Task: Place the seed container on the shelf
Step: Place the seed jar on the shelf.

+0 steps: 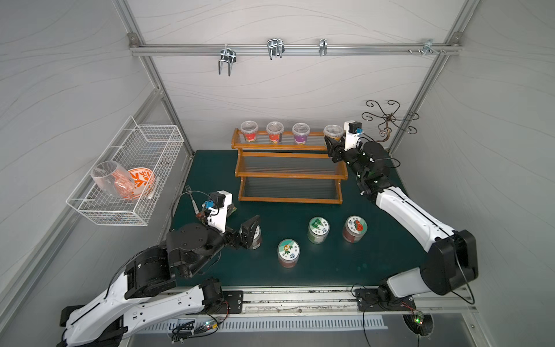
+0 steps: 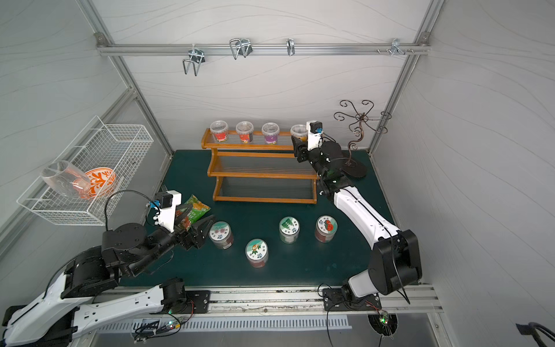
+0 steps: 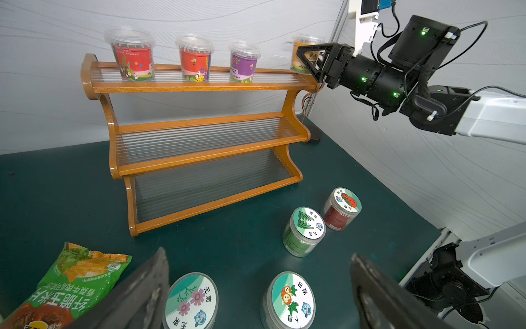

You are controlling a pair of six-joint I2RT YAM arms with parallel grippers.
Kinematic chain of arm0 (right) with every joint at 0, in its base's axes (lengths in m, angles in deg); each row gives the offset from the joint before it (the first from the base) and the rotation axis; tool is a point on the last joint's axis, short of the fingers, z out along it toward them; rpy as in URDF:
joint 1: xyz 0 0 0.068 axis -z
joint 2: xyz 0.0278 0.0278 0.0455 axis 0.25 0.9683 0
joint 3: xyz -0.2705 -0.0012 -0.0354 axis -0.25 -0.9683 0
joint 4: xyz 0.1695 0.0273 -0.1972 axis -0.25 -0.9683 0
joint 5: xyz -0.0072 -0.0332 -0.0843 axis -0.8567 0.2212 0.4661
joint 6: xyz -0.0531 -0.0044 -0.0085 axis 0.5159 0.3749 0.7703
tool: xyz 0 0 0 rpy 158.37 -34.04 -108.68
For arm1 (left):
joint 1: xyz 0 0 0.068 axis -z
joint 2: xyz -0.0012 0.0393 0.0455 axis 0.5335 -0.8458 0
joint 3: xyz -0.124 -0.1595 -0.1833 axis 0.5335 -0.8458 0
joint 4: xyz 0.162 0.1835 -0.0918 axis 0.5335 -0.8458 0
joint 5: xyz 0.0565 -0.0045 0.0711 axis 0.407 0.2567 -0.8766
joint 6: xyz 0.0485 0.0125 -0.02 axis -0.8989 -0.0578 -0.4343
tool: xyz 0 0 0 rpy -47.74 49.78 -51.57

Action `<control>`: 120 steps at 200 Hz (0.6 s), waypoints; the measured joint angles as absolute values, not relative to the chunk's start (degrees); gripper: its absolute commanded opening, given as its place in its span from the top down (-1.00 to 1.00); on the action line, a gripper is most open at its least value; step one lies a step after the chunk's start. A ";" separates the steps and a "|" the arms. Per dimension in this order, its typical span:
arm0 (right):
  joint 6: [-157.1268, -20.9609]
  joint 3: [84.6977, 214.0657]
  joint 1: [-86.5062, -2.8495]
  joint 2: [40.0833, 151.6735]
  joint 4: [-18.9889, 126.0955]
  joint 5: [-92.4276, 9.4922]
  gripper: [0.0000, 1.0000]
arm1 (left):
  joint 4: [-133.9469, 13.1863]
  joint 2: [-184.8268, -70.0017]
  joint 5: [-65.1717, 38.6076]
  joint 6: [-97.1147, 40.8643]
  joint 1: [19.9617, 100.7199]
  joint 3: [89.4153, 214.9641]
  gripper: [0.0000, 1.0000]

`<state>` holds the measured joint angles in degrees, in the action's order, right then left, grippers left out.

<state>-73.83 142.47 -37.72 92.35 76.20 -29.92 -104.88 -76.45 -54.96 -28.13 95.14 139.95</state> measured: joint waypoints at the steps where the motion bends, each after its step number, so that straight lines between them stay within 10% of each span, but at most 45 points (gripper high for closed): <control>1: -73.83 142.56 -37.65 92.51 76.20 -29.98 -0.21 | -104.83 -76.45 -55.01 -28.20 95.14 139.92 -0.99; 120: -74.66 150.21 -35.80 103.11 76.44 -31.95 -0.21 | -102.91 -76.76 -56.60 -30.84 95.14 138.81 -0.99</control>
<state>-74.66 150.21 -35.80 103.11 76.44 -31.95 -102.91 -76.76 -56.60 -30.84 95.14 138.81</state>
